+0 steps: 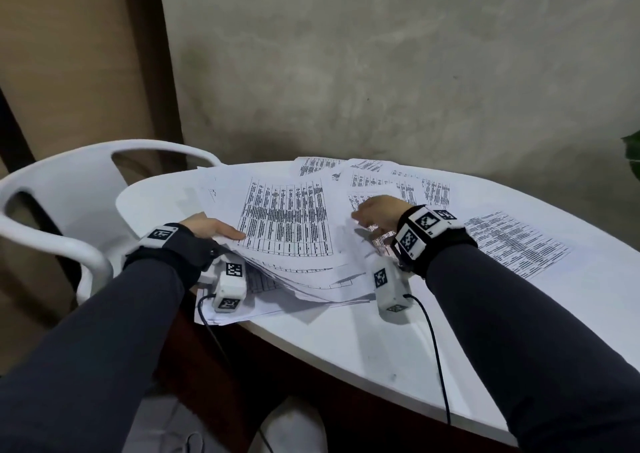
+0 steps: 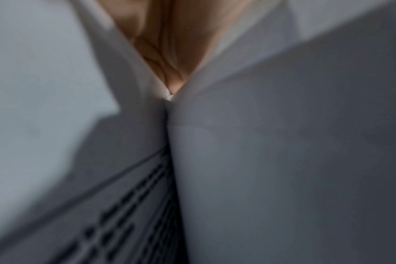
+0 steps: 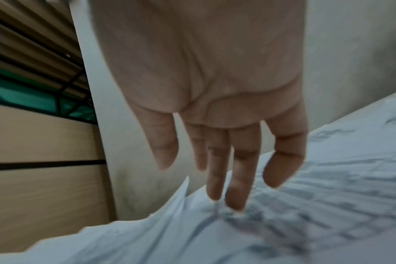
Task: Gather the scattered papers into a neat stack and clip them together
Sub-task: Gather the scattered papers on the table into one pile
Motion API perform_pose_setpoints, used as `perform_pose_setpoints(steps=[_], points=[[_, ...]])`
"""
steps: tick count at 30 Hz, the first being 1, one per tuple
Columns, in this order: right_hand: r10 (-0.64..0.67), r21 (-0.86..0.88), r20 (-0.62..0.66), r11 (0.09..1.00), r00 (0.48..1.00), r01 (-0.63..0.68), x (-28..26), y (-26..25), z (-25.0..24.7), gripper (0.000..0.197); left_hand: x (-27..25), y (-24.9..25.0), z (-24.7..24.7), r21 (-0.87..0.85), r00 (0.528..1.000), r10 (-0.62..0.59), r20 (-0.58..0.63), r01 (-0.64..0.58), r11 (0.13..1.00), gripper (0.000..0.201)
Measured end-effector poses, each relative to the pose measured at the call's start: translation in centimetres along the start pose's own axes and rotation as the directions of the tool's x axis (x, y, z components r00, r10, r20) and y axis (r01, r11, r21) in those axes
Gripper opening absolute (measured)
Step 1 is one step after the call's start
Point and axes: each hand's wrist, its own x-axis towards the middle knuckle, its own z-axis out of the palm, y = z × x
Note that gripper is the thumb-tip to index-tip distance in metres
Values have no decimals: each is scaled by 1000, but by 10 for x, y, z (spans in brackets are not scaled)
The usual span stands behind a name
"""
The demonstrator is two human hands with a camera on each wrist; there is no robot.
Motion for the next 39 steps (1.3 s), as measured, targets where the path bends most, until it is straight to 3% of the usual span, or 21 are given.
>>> perform_pose_setpoints(steps=[3, 6, 8, 9, 12, 15, 17, 19, 22, 24, 27, 30, 31, 33, 35, 37, 39], points=[[112, -188, -115, 973, 987, -132, 3, 25, -11, 58, 1, -2, -1, 15, 1000, -27, -8, 27, 1000, 34], [224, -295, -98, 924, 970, -243, 4, 46, -12, 98, 7, -4, -2, 31, 999, -30, -31, 31, 999, 43], [204, -363, -89, 905, 975, -222, 8, 52, -8, 131, 11, -5, -3, 42, 999, -33, -25, 34, 999, 43], [183, -365, -104, 908, 978, -208, 10, 51, -5, 135, 13, -7, -4, 32, 999, -38, -25, 38, 999, 42], [178, -199, -190, 956, 965, -215, 6, 36, -2, 107, 14, -9, -6, 20, 999, -33, 0, 33, 999, 46], [248, 25, -210, 968, 946, -249, 10, 28, -6, 103, 36, -21, -14, 23, 998, 18, 53, -19, 1000, 55], [254, 89, -156, 966, 955, -242, 14, 34, -7, 86, 40, -22, -14, 25, 998, 13, 57, -15, 1000, 45], [248, 157, -20, 957, 968, -242, 13, 41, -4, 83, 41, -22, -15, 50, 998, -9, 64, 6, 999, 44], [229, 255, 57, 938, 972, -236, 8, 36, 1, 46, 72, -41, -23, 27, 998, 17, 61, -19, 999, 82], [200, 165, 5, 966, 980, -199, -2, 24, 1, 36, 74, -42, -23, 40, 997, 15, 74, -18, 999, 78], [160, 267, -139, 957, 977, -119, 2, 20, 0, 35, 59, -32, -18, 49, 998, 27, 64, -30, 998, 61], [175, 349, -322, 936, 930, -56, 9, 19, -6, 42, 72, -40, -24, 76, 997, 33, 67, -38, 996, 91], [191, 382, -409, 924, 892, -23, 12, 18, -9, 40, 75, -40, -24, 74, 998, 38, 55, -42, 996, 83], [217, 502, -576, 855, 788, 131, 13, 12, -20, 36, 55, -29, -19, 97, 999, 29, 32, -32, 995, 50], [193, 610, -668, 695, 719, 381, 7, 0, -32, 35, 46, -24, -16, 122, 1000, 17, 26, -20, 992, 40], [177, 697, -679, 460, 712, 550, 8, -9, -38, 37, 51, -27, -17, 123, 999, 28, 39, -33, 992, 39], [162, 780, -602, 330, 782, 532, 8, -16, -37, 52, 54, -29, -18, 98, 999, 15, 40, -19, 995, 40]])
